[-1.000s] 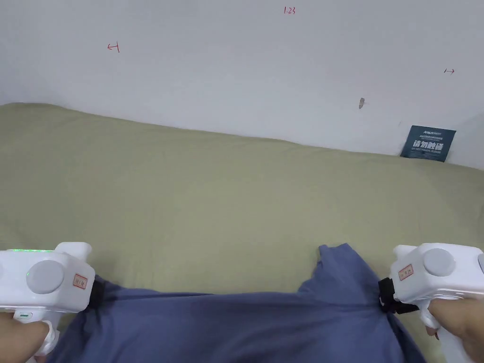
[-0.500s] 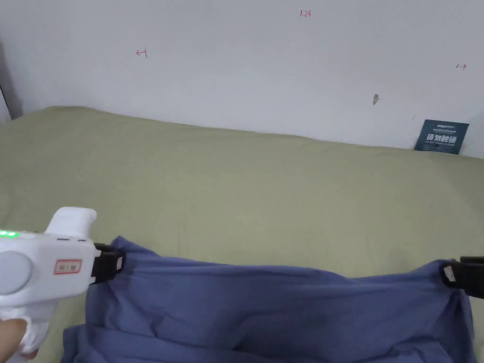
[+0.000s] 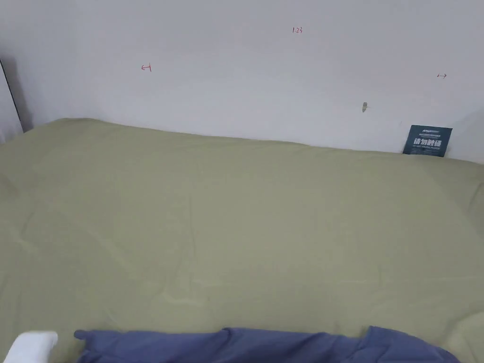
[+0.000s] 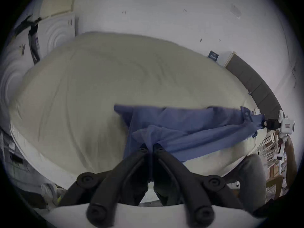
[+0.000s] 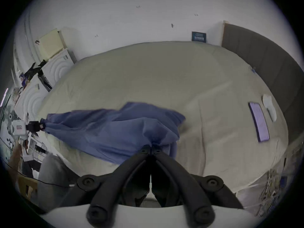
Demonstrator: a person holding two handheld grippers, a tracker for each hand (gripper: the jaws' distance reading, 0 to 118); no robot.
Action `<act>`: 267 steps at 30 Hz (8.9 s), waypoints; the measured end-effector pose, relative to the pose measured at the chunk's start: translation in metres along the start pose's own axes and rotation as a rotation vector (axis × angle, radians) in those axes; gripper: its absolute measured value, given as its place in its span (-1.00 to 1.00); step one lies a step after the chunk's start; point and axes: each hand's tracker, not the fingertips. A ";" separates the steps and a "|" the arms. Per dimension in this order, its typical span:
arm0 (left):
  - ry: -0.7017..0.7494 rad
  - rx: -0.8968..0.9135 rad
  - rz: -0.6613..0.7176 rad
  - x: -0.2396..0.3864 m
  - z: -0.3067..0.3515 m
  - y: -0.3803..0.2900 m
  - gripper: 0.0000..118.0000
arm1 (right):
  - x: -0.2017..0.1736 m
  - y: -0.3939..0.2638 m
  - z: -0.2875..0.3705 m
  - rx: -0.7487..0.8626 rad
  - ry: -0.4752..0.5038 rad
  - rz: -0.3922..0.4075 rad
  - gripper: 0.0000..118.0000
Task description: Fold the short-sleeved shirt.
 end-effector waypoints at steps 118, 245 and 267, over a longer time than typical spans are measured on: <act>-0.264 0.111 0.142 0.301 -0.094 -0.029 -0.93 | -0.077 -0.036 0.133 0.489 -0.048 0.164 -1.00; -0.391 -0.226 0.394 0.009 -0.081 0.032 0.74 | -0.159 0.017 -0.204 -0.202 0.907 -0.137 -1.00; -0.303 0.009 0.359 -0.104 -0.016 0.080 -0.67 | -0.132 0.033 -0.125 0.034 0.758 -0.041 -1.00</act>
